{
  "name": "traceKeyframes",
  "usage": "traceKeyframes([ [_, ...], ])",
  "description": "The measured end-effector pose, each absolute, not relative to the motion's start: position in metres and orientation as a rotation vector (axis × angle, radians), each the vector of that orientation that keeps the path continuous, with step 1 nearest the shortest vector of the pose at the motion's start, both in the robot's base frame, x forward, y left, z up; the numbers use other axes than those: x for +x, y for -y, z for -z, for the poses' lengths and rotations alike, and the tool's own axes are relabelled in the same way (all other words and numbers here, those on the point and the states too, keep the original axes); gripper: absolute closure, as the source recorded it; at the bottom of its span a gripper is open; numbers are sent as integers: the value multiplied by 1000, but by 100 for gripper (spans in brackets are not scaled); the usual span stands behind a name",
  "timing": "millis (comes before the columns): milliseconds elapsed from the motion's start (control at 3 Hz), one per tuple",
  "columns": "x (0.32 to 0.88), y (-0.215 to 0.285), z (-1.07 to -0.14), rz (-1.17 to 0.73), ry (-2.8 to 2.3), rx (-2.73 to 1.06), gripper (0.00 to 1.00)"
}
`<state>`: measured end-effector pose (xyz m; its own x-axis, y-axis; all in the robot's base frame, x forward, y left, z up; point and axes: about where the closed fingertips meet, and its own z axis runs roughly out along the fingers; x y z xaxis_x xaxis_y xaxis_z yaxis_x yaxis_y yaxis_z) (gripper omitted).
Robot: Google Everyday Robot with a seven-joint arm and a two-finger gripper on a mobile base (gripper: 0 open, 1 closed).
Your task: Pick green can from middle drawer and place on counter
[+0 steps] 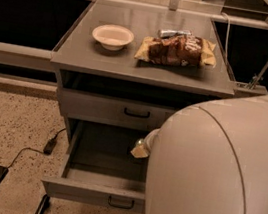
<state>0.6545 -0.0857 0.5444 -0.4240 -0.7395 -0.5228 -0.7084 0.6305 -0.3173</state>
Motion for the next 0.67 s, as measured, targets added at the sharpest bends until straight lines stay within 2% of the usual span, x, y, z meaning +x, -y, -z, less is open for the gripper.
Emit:
traceKeyframes([
  [667,647,79,-573,78,-2174,-1150,100],
])
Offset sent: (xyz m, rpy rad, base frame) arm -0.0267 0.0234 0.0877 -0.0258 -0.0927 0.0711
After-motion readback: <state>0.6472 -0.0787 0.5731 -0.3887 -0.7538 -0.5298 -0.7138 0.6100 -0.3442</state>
